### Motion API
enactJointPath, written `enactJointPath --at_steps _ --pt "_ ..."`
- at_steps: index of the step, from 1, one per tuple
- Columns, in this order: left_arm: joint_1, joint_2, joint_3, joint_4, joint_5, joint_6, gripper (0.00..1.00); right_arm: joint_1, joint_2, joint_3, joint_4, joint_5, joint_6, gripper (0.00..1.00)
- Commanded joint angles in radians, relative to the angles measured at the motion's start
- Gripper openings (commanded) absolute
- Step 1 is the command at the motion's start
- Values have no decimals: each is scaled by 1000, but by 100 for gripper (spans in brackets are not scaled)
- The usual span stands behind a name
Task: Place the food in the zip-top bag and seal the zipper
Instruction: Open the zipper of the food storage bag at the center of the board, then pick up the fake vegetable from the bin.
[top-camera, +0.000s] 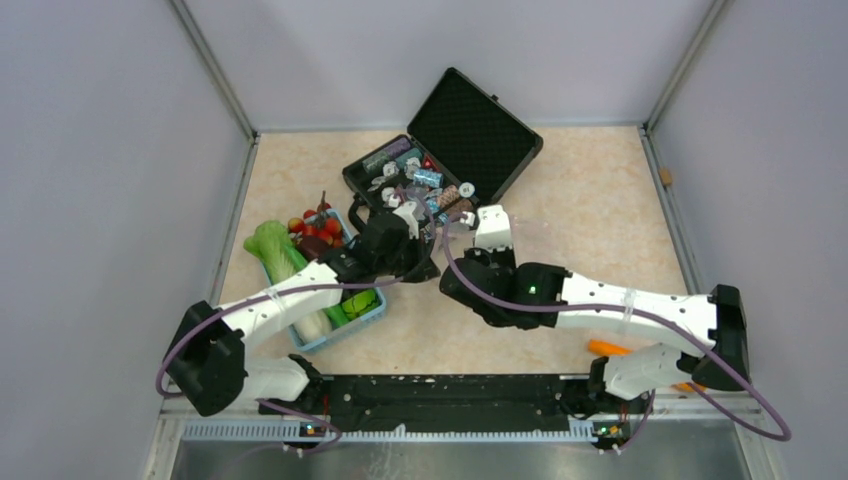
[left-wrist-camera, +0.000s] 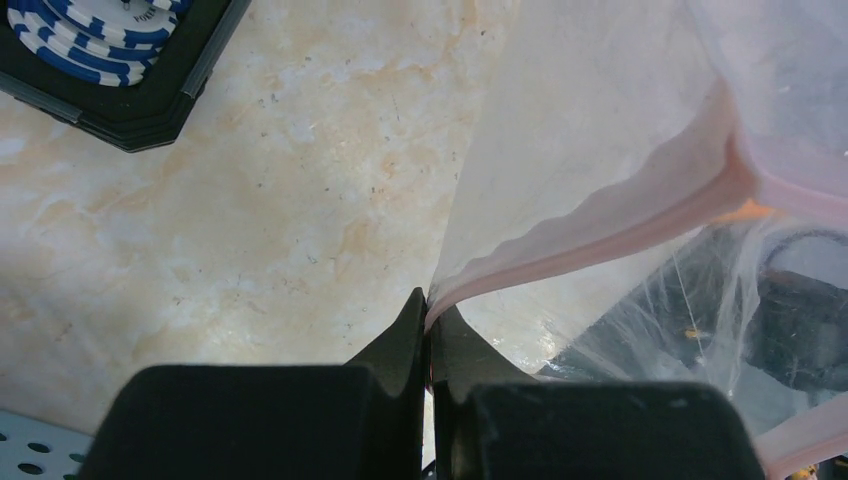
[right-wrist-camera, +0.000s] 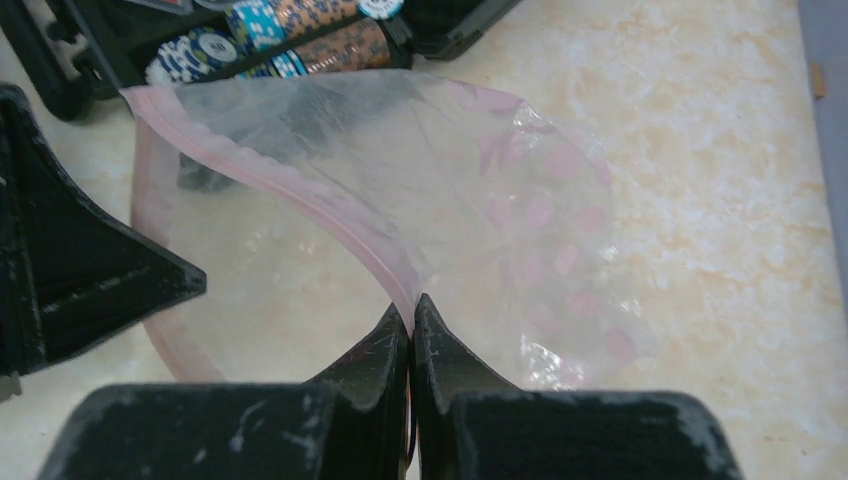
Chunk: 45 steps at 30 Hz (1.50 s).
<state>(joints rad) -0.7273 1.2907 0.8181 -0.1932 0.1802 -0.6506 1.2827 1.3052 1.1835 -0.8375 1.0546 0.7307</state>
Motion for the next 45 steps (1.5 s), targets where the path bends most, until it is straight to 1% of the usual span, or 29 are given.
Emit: enactJointPath --at_steps 1,5,6,8,9,10,12,15,18,21,24,27,28,29,30,31,32,36,40,41,43,45 --pt "-1 7 55 -12 -33 33 0 12 1 49 -84 15 -27 0" --pt "-1 6 57 3 -17 37 1 12 -48 5 38 -92 -95 0" --pt "-1 3 54 20 -3 41 8 11 -63 -13 85 -128 -127 0" --pt "-1 -9 43 61 36 44 27 10 -83 -38 143 -157 -143 0" --pt "-1 -18 35 82 55 40 40 9 -88 -46 158 -164 -133 0" --pt "-1 -27 31 99 62 35 45 4 -89 -54 175 -173 -134 0" --pt "-1 -47 21 117 65 34 47 -14 -79 -66 193 -191 -135 0" --pt "0 -84 12 110 47 39 56 -53 -59 -75 198 -226 -131 0" --pt "-1 -133 13 73 43 40 64 -99 -48 -94 222 -278 -200 0" --pt "0 -190 4 34 32 40 70 -158 -54 -92 246 -376 -224 0" --pt "0 -239 -6 -13 8 46 72 -163 -54 -91 274 -375 -262 0" --pt "0 -317 -17 -64 -27 48 73 -163 -16 -56 223 -337 -261 0" --pt "0 -350 -30 -66 -61 50 75 -164 -2 -43 200 -329 -252 0" --pt "0 -384 -46 -66 -100 53 79 -164 10 -33 187 -333 -248 0" --pt "0 -419 -67 -66 -154 45 88 -163 18 -27 180 -343 -238 0" --pt "0 -451 -90 -63 -239 37 96 -163 23 -28 178 -357 -226 0" --pt "1 -478 -110 -72 -304 38 98 -164 24 -37 186 -376 -220 0" --pt "11 -519 -115 -196 -507 34 99 -163 10 -78 233 -437 -195 0" --pt "35 -489 -69 -313 -635 5 99 -163 -17 -127 284 -461 -176 0" --pt "39 -471 -44 -378 -673 -9 99 -163 -25 -144 309 -463 -176 0" --pt "43 -447 -15 -453 -748 -61 99 -164 -30 -158 342 -465 -186 0" --pt "58 -423 -2 -527 -799 -141 99 -164 -27 -144 334 -463 -200 0"
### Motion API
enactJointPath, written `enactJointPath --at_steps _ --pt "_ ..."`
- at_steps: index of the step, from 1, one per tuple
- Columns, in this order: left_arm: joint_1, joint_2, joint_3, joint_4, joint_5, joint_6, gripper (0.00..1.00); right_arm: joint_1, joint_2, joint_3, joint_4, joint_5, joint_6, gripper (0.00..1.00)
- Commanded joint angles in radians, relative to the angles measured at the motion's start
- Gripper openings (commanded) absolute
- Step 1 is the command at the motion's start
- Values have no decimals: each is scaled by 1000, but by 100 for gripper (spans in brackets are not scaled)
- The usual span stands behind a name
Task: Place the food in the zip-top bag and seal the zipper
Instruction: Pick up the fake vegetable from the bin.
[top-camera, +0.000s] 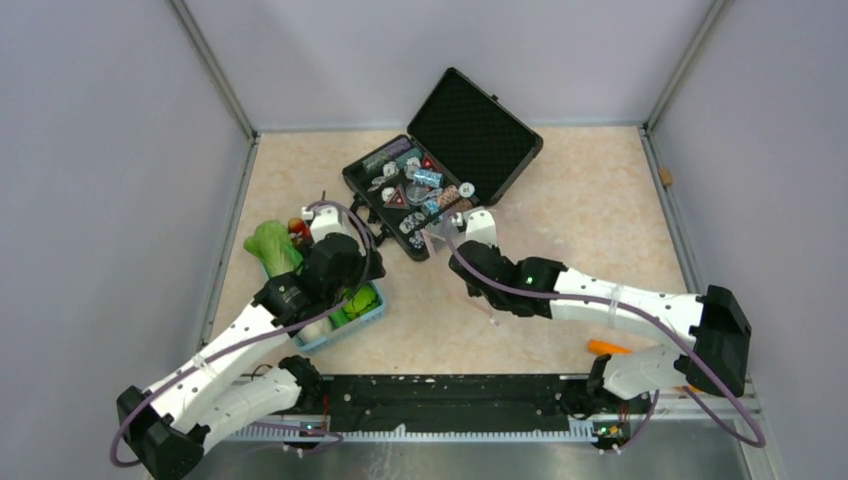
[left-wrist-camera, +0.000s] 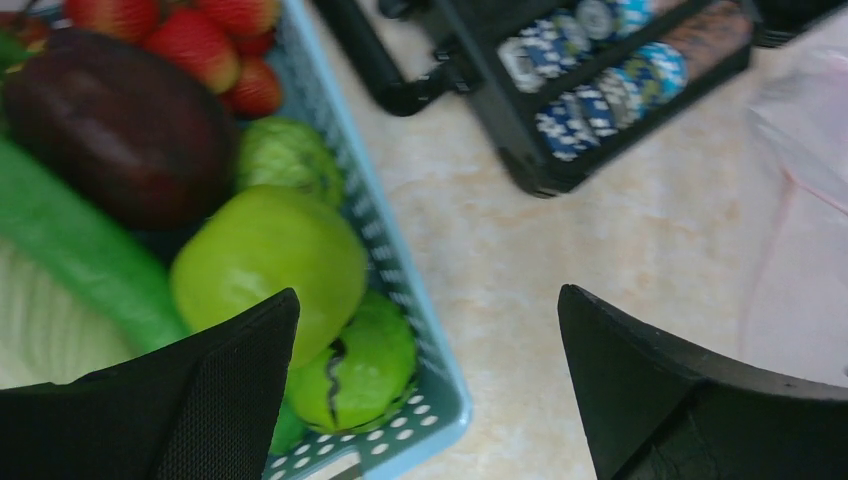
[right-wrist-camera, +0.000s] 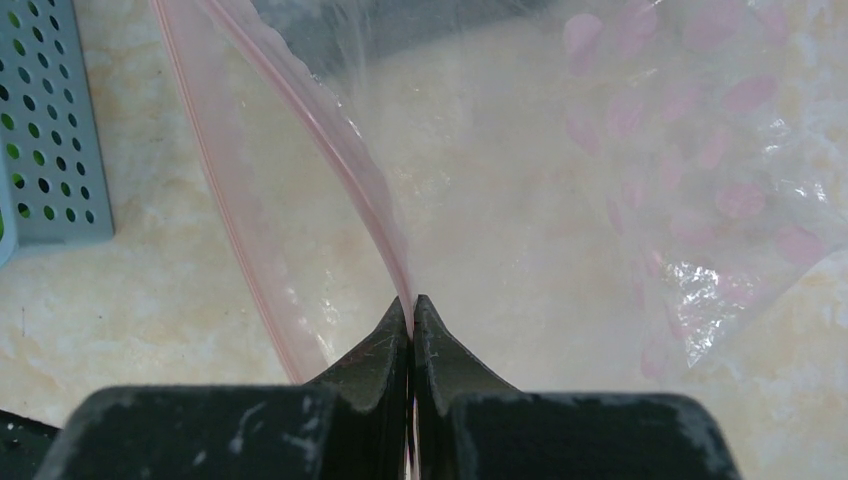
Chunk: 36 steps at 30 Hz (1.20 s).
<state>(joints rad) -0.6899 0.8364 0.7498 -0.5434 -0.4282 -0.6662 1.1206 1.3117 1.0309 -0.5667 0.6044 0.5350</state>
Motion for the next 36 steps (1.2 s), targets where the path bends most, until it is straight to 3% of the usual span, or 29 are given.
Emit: enactJointPath --at_steps 1,4,8,13,17,22,26,36 --pt "32 40 68 -207 -199 -167 99 -1 -30 21 52 -7 -13 0" --pt "51 45 62 -253 -196 -256 99 -3 -32 34 47 11 -51 0" --pt "54 11 44 -260 -209 -267 99 -3 -45 24 46 18 -78 0" --pt "62 -62 43 -347 -337 -307 99 -1 -53 1 59 -1 -49 0" --pt "131 -97 12 -321 -277 -222 99 -3 -54 -10 76 -27 -27 0" --pt "295 -91 -17 -350 -150 -208 99 -1 -53 -8 75 -36 -25 0" --pt "311 -142 -68 -331 -183 -236 82 -3 -53 -6 70 -24 -29 0" --pt "338 -166 -149 -278 -215 -287 80 -2 -49 -4 61 0 -30 0"
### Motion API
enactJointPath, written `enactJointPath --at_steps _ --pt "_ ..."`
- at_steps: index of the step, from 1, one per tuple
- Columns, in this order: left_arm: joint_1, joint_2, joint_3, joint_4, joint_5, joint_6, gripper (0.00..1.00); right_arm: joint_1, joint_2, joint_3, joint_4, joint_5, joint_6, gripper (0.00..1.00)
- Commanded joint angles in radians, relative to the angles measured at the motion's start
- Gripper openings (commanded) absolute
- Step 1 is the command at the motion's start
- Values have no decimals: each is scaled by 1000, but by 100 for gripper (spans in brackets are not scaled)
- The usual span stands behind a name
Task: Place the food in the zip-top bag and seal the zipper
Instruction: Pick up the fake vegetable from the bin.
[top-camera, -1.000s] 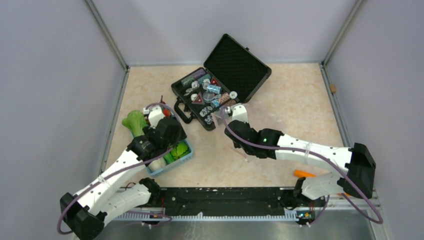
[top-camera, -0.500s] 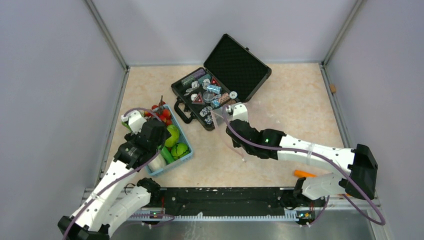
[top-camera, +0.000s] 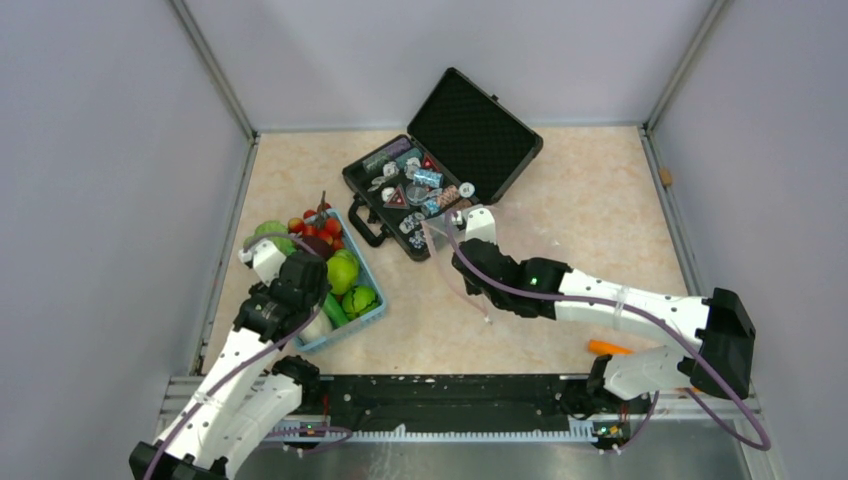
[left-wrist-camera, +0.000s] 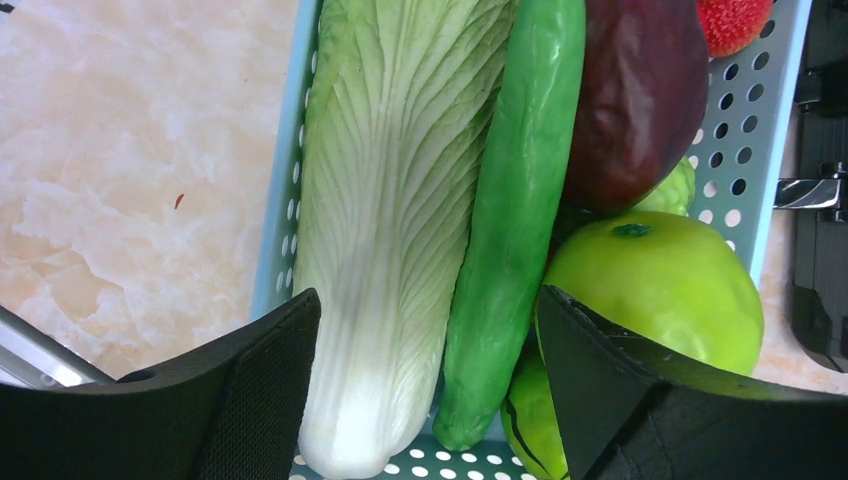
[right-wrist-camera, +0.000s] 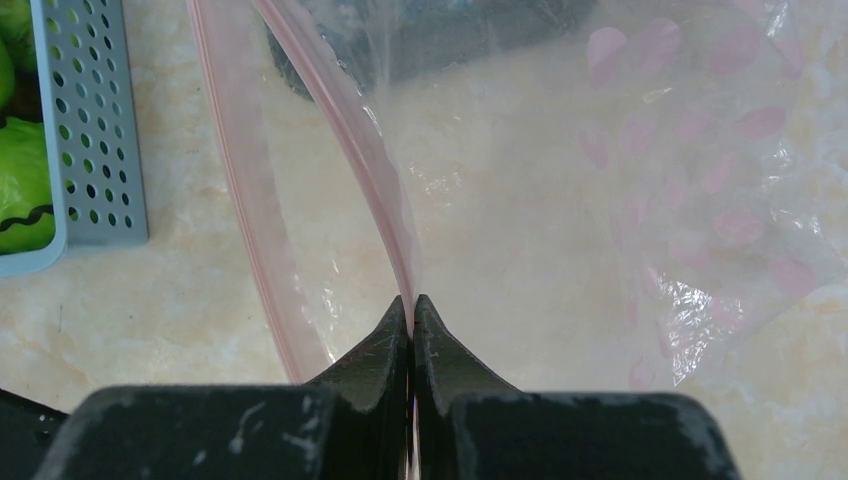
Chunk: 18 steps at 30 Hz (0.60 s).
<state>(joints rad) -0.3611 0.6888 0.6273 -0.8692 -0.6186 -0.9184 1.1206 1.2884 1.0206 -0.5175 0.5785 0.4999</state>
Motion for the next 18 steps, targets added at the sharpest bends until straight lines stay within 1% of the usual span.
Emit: enactJointPath --at_steps 1,4,8,14,15,17,18 --pt "12 -12 -29 48 -26 -38 81 -2 -22 13 4 32 5 0" --pt "17 10 -31 47 -22 -41 82 -2 -22 17 -5 43 5 0" --pt "18 27 -54 89 -26 -27 78 -2 -33 4 22 33 -13 0" --pt "18 -21 -35 28 -71 -94 75 -2 -38 -6 23 44 -10 0" --pt "18 -29 -29 -2 -86 -128 75 -1 -36 -7 23 43 -8 0" --pt "18 -52 -19 -55 -115 -179 78 -3 -37 -10 26 40 -5 0" --pt "18 -70 -15 -73 -132 -198 78 -2 -37 -11 26 39 -5 0"
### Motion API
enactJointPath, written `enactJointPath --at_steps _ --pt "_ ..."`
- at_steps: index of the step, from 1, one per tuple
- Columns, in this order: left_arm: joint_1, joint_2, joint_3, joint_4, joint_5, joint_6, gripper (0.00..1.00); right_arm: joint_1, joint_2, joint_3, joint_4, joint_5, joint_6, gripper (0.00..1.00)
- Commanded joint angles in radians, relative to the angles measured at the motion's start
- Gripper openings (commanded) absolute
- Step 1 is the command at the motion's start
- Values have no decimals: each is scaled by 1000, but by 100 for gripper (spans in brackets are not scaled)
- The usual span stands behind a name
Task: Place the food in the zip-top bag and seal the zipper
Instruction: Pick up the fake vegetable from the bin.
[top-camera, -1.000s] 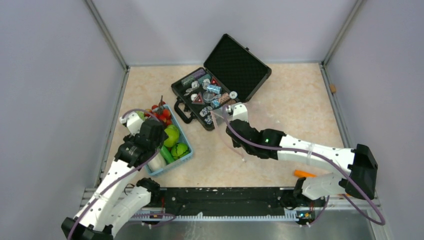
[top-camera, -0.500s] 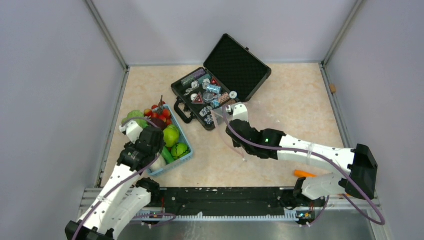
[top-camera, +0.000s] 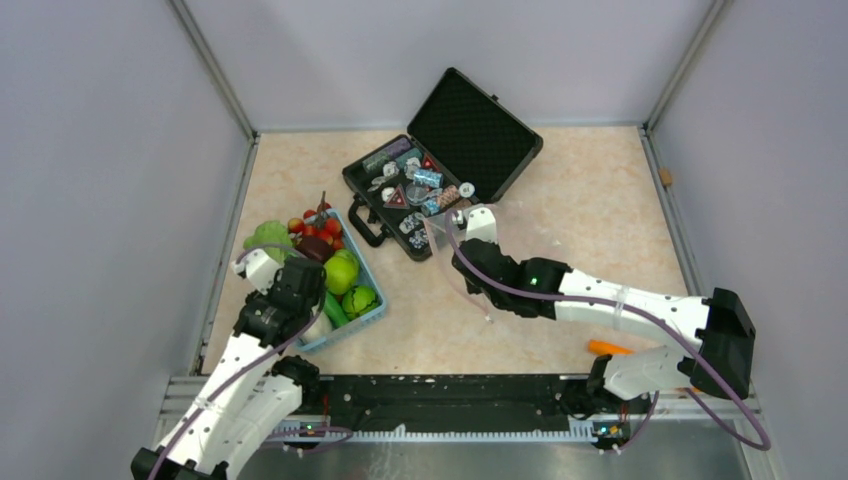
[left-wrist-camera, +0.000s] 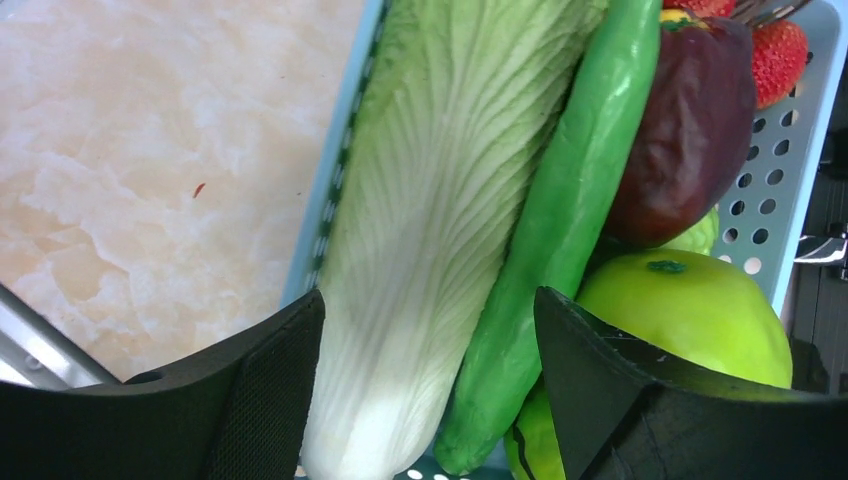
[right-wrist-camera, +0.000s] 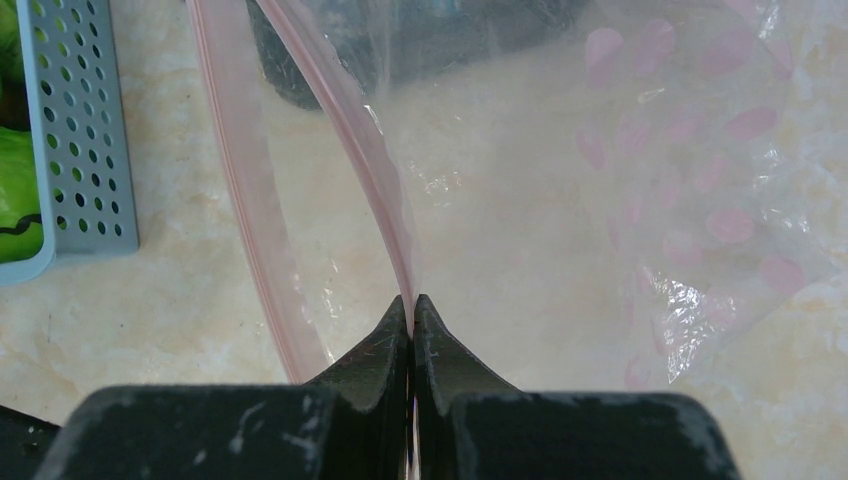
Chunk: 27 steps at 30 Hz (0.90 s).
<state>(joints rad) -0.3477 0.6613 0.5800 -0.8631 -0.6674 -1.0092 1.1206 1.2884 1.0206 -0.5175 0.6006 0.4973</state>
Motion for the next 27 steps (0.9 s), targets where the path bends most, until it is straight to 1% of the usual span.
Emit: enactJointPath --at_steps 1,2,4,6,9,12,15,17,18,23,27 --pt "5 -64 24 -61 -87 -87 77 -2 -37 -12 25 16 -2 0" --pt "5 -94 10 -30 -83 -58 77 -2 -38 -13 24 16 -3 0" --pt "4 -104 -9 -7 -69 -52 70 -2 -38 -17 30 20 -6 0" --pt "5 -79 -19 4 -41 -56 67 -2 -38 -18 34 19 -12 0" --pt "4 -9 -21 2 -38 -79 64 -3 -39 -17 33 18 -14 0" --pt "5 28 -23 12 -36 -89 64 -1 -44 -20 33 19 -14 0" --pt "5 31 -31 14 -44 -103 64 -2 -47 -24 32 19 -10 0" --pt "6 29 -36 15 -51 -114 70 -3 -53 -27 33 20 -10 0" --pt "7 32 -39 18 -52 -115 70 -3 -56 -29 33 19 -9 0" --pt "8 60 -60 55 -41 -109 71 -3 -64 -39 41 12 -5 0" --pt "10 91 -77 83 -13 -116 69 -2 -67 -40 38 8 -1 0"
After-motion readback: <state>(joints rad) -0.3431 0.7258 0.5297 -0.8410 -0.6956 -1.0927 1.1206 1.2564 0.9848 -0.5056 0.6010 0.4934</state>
